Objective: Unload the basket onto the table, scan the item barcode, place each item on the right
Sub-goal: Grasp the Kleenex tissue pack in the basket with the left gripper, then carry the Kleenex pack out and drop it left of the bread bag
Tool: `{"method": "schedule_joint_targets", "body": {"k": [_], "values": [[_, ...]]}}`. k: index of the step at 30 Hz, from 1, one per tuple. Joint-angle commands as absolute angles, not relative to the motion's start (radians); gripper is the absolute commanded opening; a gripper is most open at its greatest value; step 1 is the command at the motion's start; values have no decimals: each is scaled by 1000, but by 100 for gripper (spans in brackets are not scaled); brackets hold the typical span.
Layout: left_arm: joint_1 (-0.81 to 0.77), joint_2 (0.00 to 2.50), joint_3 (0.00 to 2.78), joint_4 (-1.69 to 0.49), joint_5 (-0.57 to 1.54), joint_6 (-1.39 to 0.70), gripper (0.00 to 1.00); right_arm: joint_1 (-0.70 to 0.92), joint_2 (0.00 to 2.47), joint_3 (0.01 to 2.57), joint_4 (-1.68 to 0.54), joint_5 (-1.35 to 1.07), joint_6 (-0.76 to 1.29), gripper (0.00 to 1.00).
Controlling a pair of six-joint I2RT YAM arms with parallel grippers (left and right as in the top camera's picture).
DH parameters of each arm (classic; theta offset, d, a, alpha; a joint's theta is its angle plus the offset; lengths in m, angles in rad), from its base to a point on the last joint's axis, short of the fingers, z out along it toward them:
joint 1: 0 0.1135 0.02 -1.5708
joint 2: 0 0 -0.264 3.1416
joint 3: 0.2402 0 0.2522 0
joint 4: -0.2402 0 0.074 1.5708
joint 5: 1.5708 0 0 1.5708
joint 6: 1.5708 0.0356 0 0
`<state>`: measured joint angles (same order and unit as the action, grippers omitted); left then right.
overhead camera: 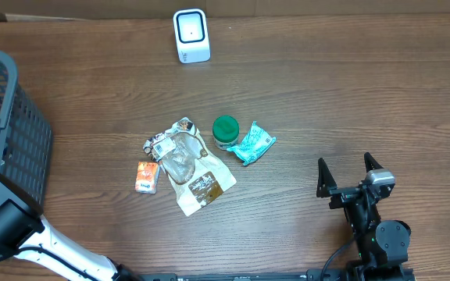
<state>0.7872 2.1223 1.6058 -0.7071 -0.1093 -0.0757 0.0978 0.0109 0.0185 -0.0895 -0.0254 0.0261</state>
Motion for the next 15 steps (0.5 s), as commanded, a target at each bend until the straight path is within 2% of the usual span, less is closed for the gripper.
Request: {"method": "schedule_joint_targets", "body": {"k": [1, 7, 11, 12, 15], "values": [[790, 2061, 1664, -775, -94, -75, 4, 93, 3, 8, -84, -20, 25, 100], [751, 1831, 1877, -972, 2, -176, 4, 93, 3, 8, -84, -20, 25, 100], [702, 1657, 1888, -998, 50, -199, 4, 93, 3, 8, -84, -20, 25, 100], [639, 1543, 1888, -1030, 23, -199, 4, 93, 3, 8, -84, -20, 25, 100], [550, 1451, 1888, -1075, 0, -199, 4, 93, 3, 8, -84, -20, 25, 100]]}}
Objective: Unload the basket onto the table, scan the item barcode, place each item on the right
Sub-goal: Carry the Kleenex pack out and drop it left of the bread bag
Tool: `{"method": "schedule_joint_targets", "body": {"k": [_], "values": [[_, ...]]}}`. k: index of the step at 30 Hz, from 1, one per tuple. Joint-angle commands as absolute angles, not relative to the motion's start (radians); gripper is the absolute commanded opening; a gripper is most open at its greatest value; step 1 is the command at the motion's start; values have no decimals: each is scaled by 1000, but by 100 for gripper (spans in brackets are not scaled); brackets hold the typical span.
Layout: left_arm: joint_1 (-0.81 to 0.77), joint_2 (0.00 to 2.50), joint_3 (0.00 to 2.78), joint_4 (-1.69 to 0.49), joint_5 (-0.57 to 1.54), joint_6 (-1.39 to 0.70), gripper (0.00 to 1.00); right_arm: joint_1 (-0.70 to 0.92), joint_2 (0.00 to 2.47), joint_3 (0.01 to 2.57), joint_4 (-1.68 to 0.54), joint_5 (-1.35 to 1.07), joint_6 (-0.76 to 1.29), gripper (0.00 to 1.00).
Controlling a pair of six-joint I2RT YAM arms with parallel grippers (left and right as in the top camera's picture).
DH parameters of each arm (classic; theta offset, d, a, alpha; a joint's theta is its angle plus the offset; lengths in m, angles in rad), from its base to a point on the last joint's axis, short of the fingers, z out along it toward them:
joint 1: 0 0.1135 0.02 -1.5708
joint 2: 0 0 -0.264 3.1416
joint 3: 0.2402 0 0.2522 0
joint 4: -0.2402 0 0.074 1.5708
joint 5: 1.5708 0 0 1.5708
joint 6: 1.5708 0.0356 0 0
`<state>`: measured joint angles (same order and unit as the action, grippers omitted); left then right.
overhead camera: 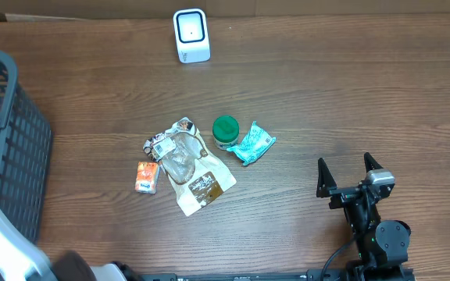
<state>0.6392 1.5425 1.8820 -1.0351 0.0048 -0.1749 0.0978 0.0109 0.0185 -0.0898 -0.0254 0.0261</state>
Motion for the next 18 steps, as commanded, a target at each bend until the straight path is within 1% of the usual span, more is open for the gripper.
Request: {"method": "schedule_joint_targets", "body": {"k": [1, 4, 6, 7, 10, 12, 18], "values": [[516, 1430, 1887, -1093, 0, -199, 4, 93, 3, 8, -84, -20, 25, 100], [392, 1402, 1886, -1163, 0, -199, 4, 93, 3, 8, -84, -20, 25, 100], [278, 1412, 1875, -1213, 1, -199, 4, 93, 3, 8, -84, -20, 25, 100], [181, 1429, 1846, -1248, -1, -199, 4, 93, 3, 8, -84, -20, 25, 100], [52, 1460, 1764, -1283, -1, -199, 4, 93, 3, 8, -84, -20, 25, 100], [-57, 1489, 1631, -1267, 1, -212, 4, 93, 3, 8, -84, -20, 25, 100], [-229, 1551, 1315, -1108, 1, -303, 4, 93, 3, 8, -84, -20, 25, 100]]}}
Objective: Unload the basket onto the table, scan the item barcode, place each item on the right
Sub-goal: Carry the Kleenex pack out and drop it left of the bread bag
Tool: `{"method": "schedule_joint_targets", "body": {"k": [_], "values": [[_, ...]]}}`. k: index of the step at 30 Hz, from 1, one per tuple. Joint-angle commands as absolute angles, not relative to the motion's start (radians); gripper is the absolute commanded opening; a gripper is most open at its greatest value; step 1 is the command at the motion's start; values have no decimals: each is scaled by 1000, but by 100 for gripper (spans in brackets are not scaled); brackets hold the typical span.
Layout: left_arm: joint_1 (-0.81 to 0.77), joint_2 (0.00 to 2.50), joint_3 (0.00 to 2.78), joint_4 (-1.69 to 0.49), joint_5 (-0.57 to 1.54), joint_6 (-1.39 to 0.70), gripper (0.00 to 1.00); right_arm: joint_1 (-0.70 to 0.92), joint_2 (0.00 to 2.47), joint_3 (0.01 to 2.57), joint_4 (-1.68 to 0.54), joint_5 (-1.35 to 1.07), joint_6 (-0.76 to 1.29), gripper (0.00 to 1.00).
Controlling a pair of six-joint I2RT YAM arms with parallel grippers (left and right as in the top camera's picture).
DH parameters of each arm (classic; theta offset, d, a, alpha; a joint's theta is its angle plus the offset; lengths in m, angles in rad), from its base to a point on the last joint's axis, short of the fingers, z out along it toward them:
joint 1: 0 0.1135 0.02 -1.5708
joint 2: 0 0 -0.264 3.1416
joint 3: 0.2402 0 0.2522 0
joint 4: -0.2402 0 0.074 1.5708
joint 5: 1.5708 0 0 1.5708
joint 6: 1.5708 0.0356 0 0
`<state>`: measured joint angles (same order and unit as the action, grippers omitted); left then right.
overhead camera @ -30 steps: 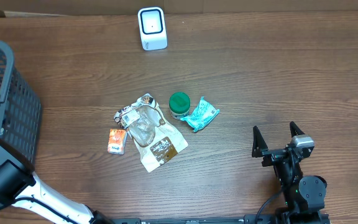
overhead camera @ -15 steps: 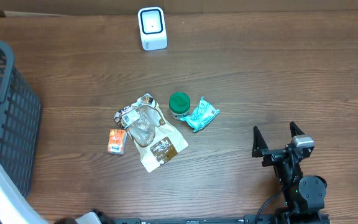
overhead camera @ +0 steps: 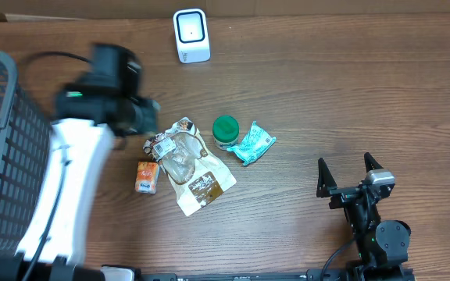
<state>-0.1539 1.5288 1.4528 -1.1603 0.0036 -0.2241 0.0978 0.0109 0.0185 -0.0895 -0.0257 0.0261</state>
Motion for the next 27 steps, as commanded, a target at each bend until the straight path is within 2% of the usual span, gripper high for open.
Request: {"method": "schedule_joint_targets", "body": {"k": [1, 5, 9, 18, 27], "values": [[-250, 1561, 1277, -1084, 1, -316, 4, 93, 3, 8, -84, -20, 25, 100], [-311, 1588, 1168, -1014, 0, -346, 4, 93, 3, 8, -84, -20, 25, 100], [-297, 1588, 1154, -982, -10, -348, 4, 93, 3, 8, -84, -20, 25, 100], [-85, 1594, 1132, -782, -82, -263, 4, 93, 3, 8, -84, -20, 25, 100], [-26, 1694, 1087, -671, -112, -258, 6, 93, 3, 8, -84, -20, 25, 100]]}}
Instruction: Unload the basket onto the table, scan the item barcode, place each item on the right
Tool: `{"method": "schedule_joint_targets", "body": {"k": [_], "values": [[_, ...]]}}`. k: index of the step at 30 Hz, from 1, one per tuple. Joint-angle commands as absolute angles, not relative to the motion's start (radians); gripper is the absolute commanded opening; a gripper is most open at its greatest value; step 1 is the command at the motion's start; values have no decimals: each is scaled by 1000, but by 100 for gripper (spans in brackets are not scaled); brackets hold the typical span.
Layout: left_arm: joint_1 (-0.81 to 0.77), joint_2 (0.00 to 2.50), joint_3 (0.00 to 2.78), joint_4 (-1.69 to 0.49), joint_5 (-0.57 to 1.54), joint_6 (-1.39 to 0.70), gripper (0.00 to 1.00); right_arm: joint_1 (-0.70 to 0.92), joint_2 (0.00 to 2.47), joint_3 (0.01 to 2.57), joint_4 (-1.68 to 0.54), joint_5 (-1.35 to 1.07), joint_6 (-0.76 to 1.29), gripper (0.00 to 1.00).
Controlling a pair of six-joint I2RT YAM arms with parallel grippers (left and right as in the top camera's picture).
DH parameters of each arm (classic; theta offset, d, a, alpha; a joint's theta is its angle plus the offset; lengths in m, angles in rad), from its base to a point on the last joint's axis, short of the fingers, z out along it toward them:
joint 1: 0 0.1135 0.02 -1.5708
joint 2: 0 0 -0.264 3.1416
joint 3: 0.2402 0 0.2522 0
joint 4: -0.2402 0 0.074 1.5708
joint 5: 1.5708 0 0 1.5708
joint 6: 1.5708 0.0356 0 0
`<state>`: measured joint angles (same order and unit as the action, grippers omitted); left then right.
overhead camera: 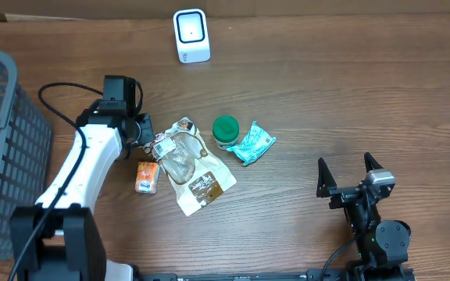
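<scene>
A white barcode scanner point(191, 35) stands at the far edge of the table. Mid-table lies a cluster of items: a clear bag with brown labels point(191, 170), a small orange packet point(147, 177), a green-lidded jar point(225, 130) and a teal packet point(251, 144). My left gripper point(146, 129) sits low at the bag's upper-left corner, fingers apart and pointing right, nothing between them. My right gripper point(343, 173) rests open near the front right, far from the items.
A dark grey mesh basket point(6, 133) fills the left edge of the table. The left arm's white link point(76, 168) and its cable run from the front left up to the gripper, beside the orange packet.
My left arm has settled: its wrist was slightly higher and further left, blurred in motion, and the gripper now lies right at the clear bag's upper-left corner. Items and right arm unchanged.
At first my left arm was folded at the front left by the basket. Half a second later it was a blur at the bottom-left edge. Then it reached out over the table toward the items, and now its gripper is at the clear bag. Nothing has been lifted.
</scene>
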<state>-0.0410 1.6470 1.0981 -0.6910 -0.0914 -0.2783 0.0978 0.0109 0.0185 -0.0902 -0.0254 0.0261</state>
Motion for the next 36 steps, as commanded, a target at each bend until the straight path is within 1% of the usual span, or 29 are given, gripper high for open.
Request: {"method": "schedule_joint_targets", "body": {"k": [1, 2, 5, 6, 8, 11, 12, 13, 14, 16, 18, 19, 21, 25, 28, 36], "values": [[-26, 1707, 1087, -667, -112, -257, 13, 93, 3, 8, -84, -20, 25, 100], [-27, 1720, 1087, -664, -111, -255, 27, 93, 3, 8, -84, -20, 25, 100], [-27, 1730, 1089, -659, -84, -217, 56, 93, 3, 8, -84, -20, 25, 100], [-27, 1725, 1095, -667, -84, -202, 69, 93, 3, 8, -84, -20, 25, 100], [-25, 1707, 1150, -734, -84, -202, 77, 93, 3, 8, -84, -20, 25, 100], [-25, 1679, 1253, -838, -55, -201, 79, 93, 3, 8, -84, -20, 25, 100], [-24, 1641, 1450, -990, 105, -63, 79, 93, 3, 8, -84, -20, 25, 100], [-24, 1629, 1537, -1057, 112, -44, 79, 93, 3, 8, -84, -20, 25, 100], [-19, 1610, 1704, -1176, 93, -20, 79, 93, 3, 8, -84, -20, 25, 100], [23, 1592, 1915, -1296, 84, 1, 80, 93, 3, 8, -84, -20, 25, 100], [126, 1575, 2091, -1390, 71, 0, 84, 93, 3, 8, -84, -20, 25, 100], [231, 1560, 2157, -1435, 71, -11, 100, 93, 3, 8, -84, -20, 25, 100], [389, 1547, 2162, -1475, 55, -30, 100, 93, 3, 8, -84, -20, 25, 100], [545, 1549, 2162, -1460, 52, -157, 100, 93, 3, 8, -84, -20, 25, 100], [574, 1549, 2162, -1465, 51, -161, 100, 93, 3, 8, -84, -20, 25, 100], [574, 1549, 2162, -1469, 52, -161, 99, 93, 3, 8, -84, -20, 25, 100]]}}
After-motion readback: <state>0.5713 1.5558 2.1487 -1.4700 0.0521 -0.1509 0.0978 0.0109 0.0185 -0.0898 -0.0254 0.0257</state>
